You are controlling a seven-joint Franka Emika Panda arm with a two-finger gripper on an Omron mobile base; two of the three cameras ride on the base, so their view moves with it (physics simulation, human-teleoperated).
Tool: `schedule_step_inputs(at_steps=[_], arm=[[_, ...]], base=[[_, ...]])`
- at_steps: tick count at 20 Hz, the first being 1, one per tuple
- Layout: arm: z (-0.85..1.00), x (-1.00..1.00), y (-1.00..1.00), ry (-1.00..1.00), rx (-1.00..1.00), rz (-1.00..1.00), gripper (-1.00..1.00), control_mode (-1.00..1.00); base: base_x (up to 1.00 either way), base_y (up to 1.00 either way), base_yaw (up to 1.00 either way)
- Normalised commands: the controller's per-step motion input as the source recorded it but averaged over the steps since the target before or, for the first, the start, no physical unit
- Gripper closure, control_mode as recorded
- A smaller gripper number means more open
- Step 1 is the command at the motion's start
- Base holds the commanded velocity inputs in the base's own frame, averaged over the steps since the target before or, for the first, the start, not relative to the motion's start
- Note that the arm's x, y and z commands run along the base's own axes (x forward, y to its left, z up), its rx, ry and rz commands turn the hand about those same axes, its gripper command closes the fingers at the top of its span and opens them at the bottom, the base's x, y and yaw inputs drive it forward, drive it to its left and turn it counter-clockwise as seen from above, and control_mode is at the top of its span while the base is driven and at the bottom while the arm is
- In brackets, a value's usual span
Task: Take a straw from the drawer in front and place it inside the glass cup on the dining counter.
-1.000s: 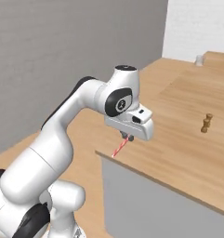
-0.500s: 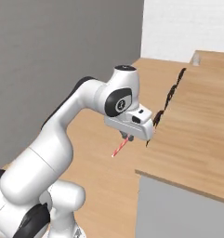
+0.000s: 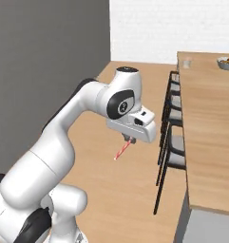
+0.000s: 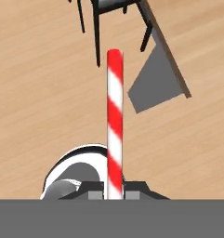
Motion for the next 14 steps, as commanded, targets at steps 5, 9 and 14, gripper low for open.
schedule_step_inputs(at_steps=[5,9,14], arm=[[0.00,0.00,0.00,0.00,0.00,0.00,1.00,1.00],[0.00,0.00,0.00,0.00,0.00,0.00,1.00,1.00],[0.00,0.00,0.00,0.00,0.00,0.00,1.00,1.00]], base=[[0.99,1.00,-0.43],[1.00,1.00,-0.45],[1.00,1.00,-0.47]])
